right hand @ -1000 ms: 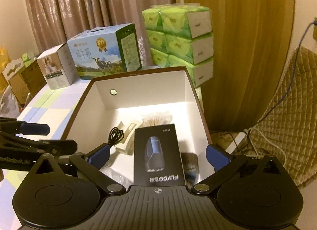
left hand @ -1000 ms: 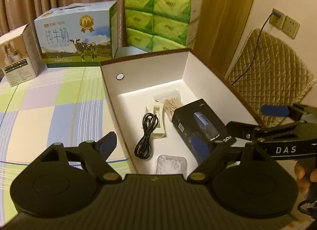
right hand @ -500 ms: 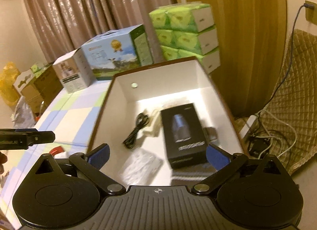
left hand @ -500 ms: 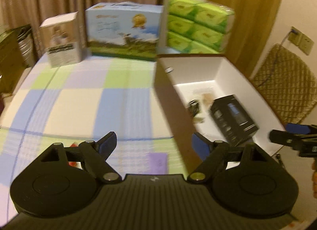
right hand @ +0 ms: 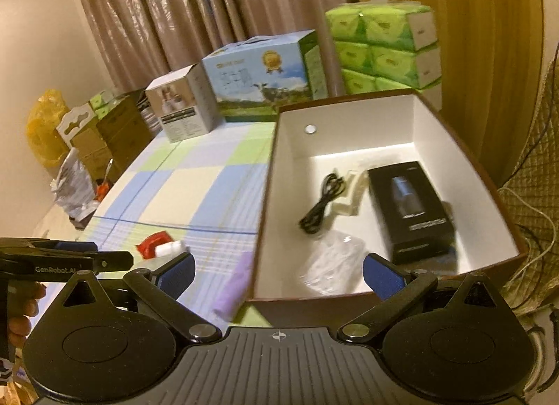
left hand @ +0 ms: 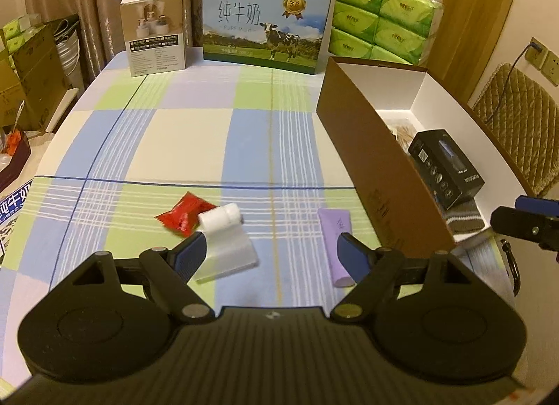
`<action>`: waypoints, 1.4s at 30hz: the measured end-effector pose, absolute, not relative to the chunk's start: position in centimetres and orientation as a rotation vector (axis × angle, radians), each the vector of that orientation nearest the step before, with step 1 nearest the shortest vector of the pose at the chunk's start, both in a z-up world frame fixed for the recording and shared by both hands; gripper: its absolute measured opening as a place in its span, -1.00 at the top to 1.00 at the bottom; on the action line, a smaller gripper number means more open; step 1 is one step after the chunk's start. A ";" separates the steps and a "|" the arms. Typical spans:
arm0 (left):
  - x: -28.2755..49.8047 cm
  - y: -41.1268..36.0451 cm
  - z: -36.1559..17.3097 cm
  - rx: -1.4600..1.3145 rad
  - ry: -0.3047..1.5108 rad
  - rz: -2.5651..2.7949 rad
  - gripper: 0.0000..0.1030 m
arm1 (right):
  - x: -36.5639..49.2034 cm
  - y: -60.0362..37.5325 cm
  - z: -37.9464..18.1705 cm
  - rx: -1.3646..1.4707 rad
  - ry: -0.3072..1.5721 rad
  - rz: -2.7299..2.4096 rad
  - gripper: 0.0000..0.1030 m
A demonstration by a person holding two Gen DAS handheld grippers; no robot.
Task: Organize objects
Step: 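Move both tools back toward the purple tube and clear cup, then grasp the purple tube with the right tool while the left tool grasps the clear cup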
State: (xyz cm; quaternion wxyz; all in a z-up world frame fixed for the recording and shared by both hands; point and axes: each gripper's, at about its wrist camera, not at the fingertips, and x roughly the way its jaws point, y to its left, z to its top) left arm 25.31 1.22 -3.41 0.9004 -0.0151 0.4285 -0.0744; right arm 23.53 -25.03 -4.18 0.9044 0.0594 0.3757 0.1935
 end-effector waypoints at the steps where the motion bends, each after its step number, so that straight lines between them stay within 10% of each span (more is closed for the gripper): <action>1: 25.1 1.6 -3.5 -0.030 0.890 -0.158 -0.53 | 23.3 -24.5 -4.2 0.125 0.777 0.401 -0.95; 27: 26.3 9.7 -6.0 -0.021 0.962 -0.184 -0.53 | 22.2 -13.5 -8.0 0.089 0.825 0.259 -0.65; 35: 27.6 9.8 -8.2 -0.031 0.993 -0.177 -0.54 | 23.6 -11.5 -11.6 0.050 0.863 0.189 -0.04; 42: 29.0 8.9 -10.2 -0.029 1.021 -0.178 -0.54 | 25.2 -10.6 -14.8 0.020 0.902 0.116 0.11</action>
